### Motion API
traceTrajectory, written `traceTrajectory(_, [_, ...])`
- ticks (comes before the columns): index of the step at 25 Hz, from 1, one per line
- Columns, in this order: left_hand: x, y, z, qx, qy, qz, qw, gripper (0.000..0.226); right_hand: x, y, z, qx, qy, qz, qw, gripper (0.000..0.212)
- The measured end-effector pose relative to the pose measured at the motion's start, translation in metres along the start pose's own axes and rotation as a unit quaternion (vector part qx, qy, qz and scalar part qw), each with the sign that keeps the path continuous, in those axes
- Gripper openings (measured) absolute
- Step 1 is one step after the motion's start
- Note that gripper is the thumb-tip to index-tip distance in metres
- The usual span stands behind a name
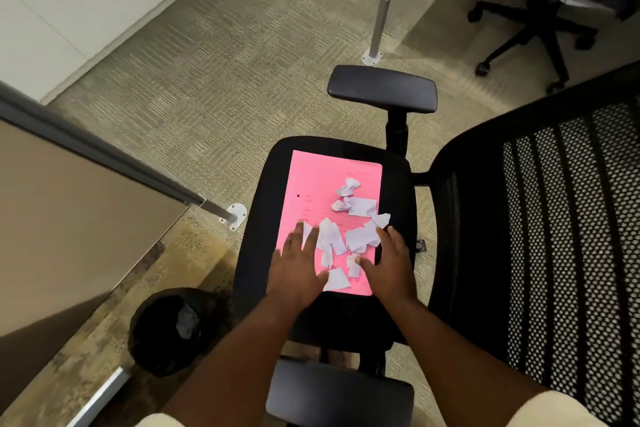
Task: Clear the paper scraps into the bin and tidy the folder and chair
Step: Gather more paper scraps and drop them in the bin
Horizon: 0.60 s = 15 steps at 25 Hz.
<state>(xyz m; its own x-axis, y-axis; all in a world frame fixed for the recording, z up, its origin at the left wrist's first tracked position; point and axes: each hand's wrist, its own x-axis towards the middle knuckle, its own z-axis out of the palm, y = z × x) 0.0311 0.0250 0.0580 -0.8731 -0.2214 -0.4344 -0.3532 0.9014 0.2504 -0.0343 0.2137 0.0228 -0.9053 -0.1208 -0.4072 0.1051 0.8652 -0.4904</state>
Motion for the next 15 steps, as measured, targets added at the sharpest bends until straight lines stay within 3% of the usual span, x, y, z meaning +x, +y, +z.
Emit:
traceTrajectory(4, [0.022,0.006,0.043,0.004,-0.047,0.027,0.999,0.091,0.024,0.019,0.023,-0.012,-0.006,-0.006,1.000,0.076])
traceTrajectory(10, [0.034,0.007,0.083,0.005,-0.042,0.051,0.998,0.078,0.042,0.018,0.050,-0.033,-0.043,-0.039,0.998,0.072])
traceTrajectory(15, [0.039,-0.005,0.087,-0.008,-0.024,0.044,0.999,0.074,0.047,0.011,0.064,-0.041,-0.016,-0.048,0.998,0.049])
